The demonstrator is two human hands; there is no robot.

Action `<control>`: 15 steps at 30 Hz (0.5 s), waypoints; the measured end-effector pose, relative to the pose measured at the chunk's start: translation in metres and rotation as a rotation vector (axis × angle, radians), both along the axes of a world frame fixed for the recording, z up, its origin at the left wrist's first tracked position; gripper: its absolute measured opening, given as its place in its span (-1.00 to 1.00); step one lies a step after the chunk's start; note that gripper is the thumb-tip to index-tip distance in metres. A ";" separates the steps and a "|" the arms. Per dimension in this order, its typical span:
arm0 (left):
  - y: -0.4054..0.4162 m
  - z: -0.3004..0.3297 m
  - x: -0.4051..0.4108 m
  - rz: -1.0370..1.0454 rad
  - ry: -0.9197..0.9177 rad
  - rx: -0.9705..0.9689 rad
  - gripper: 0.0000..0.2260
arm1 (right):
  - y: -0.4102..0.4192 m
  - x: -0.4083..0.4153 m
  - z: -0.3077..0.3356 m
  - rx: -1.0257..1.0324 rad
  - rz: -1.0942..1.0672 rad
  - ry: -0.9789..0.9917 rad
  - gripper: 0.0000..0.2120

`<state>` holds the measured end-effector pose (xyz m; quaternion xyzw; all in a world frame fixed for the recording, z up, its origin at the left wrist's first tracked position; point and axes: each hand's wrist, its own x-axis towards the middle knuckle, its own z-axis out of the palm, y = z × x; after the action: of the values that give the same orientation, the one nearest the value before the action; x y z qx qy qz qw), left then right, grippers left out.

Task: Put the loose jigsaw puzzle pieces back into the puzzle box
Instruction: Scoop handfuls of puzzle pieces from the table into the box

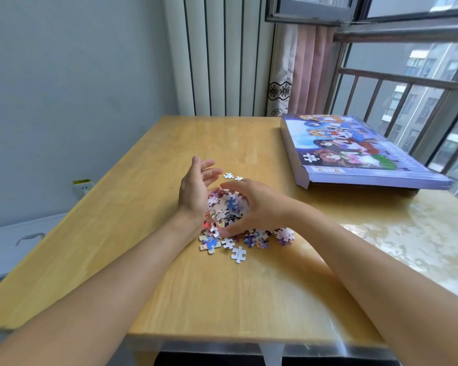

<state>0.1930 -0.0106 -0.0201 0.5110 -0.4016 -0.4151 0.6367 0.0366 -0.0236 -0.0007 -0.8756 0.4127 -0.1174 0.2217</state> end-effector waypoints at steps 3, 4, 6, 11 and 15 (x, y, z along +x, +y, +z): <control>0.001 0.001 -0.001 0.025 0.043 -0.016 -0.57 | 0.000 0.002 0.001 0.002 0.014 -0.009 -0.18; 0.000 0.002 -0.001 0.033 0.057 -0.019 -0.57 | 0.000 0.002 0.001 0.006 0.006 -0.022 -0.23; -0.001 0.002 0.001 0.042 0.061 -0.021 -0.57 | 0.000 0.002 0.000 -0.013 -0.005 -0.047 -0.33; -0.002 0.005 0.004 0.059 0.057 -0.024 -0.57 | -0.002 -0.001 -0.001 -0.086 0.015 -0.130 -0.61; -0.001 0.006 0.006 0.073 0.067 -0.016 -0.56 | -0.005 -0.001 -0.002 -0.108 0.013 -0.174 -0.71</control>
<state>0.1993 -0.0115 -0.0145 0.5061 -0.3644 -0.4052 0.6685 0.0351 -0.0284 -0.0031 -0.8755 0.3792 -0.2135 0.2100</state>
